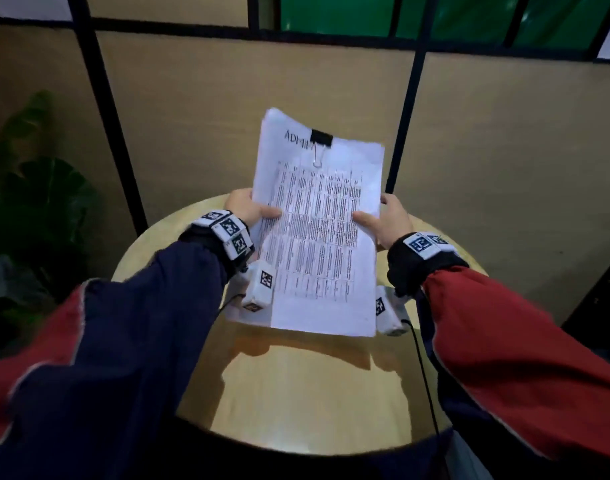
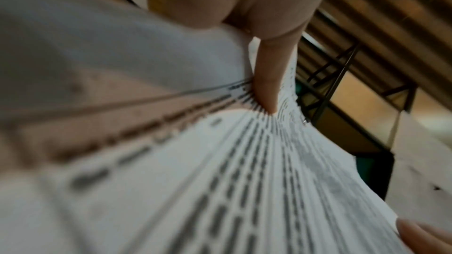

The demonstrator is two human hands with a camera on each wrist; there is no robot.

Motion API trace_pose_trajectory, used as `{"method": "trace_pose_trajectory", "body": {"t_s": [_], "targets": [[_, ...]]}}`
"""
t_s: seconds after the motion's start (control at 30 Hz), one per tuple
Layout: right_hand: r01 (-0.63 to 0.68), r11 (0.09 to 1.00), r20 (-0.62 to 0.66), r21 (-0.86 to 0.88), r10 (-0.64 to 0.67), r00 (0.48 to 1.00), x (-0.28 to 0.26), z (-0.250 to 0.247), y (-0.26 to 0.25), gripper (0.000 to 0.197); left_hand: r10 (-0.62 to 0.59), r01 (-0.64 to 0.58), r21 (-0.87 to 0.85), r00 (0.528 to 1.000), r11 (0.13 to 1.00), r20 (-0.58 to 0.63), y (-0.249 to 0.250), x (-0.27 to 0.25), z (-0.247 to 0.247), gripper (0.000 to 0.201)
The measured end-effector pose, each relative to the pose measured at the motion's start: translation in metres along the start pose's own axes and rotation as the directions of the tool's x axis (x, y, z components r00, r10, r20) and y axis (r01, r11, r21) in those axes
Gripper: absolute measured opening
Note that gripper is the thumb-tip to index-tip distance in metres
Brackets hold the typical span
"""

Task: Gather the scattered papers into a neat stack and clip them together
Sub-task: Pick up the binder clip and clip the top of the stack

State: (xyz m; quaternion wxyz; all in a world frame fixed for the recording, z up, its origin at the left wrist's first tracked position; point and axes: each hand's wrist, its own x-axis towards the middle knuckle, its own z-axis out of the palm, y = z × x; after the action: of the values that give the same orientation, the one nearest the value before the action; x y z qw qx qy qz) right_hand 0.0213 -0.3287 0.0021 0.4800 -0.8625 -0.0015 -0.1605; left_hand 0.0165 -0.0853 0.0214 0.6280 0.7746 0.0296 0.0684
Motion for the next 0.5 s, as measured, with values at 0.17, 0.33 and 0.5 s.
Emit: {"method": "trace_pose_trajectory", "body": {"t_s": [0.17, 0.33, 0.5], "targets": [[-0.264, 0.960, 0.333, -0.096, 0.281, 0.900, 0.030, 0.023, 0.036, 0.083, -0.296, 0.283, 0.174, 0.954, 0.943, 0.049, -0.041, 0.057, 0.019, 0.042], [-0.355, 0.895, 0.418, -0.269, 0.441, 0.794, 0.040, 0.033, 0.061, 0.059, -0.455, 0.419, 0.331, 0.890, 0.845, 0.035, -0.063, 0.069, 0.023, 0.030], [-0.339, 0.856, 0.421, -0.391, 0.493, 0.761, 0.028, 0.035, 0.073, 0.050, -0.534, 0.424, 0.589, 0.845, 0.689, 0.016, -0.071, 0.067, 0.021, 0.014]]}}
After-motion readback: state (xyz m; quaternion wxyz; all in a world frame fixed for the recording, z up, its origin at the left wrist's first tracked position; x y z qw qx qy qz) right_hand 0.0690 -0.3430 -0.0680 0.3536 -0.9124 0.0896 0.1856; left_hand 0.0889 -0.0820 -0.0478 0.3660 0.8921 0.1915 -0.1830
